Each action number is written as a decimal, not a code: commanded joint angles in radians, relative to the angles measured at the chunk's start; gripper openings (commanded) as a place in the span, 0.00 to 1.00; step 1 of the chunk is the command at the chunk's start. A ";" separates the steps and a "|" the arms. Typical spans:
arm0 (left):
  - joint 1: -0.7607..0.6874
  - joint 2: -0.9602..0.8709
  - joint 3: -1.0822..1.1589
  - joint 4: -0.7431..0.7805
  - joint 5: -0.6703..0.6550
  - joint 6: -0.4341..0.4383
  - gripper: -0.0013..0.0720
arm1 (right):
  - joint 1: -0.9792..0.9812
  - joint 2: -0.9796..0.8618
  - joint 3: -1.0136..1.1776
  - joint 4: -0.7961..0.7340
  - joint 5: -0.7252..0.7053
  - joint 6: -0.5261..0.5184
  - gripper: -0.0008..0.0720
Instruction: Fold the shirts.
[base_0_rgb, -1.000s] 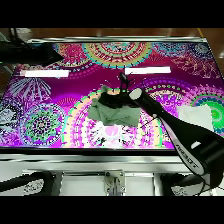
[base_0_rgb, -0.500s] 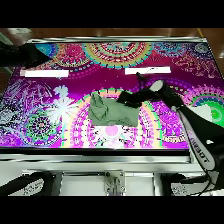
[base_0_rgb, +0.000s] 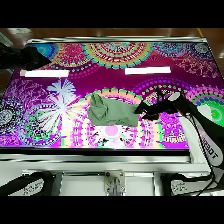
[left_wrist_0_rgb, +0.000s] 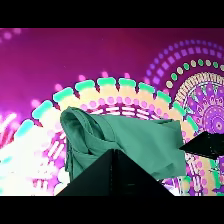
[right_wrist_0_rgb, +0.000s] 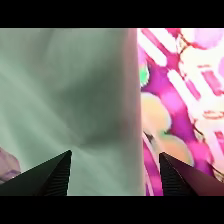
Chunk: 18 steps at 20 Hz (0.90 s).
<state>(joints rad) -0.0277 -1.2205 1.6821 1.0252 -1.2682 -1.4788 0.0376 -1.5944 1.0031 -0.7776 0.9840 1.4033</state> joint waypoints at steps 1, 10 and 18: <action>0.000 -0.003 0.000 0.000 0.000 -0.001 0.07 | 0.047 -0.068 -0.035 0.212 -0.069 -0.088 0.84; 0.000 -0.003 0.000 0.000 0.000 -0.004 0.07 | -0.229 0.137 0.283 0.253 0.251 -0.140 0.08; 0.000 -0.003 0.000 -0.001 -0.003 -0.004 0.07 | -0.642 0.296 0.570 -0.167 0.346 0.047 0.09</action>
<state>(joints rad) -0.0277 -1.2228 1.6821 1.0245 -1.2690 -1.4830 -0.4622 -1.3293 1.4994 -0.7975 1.2865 1.4040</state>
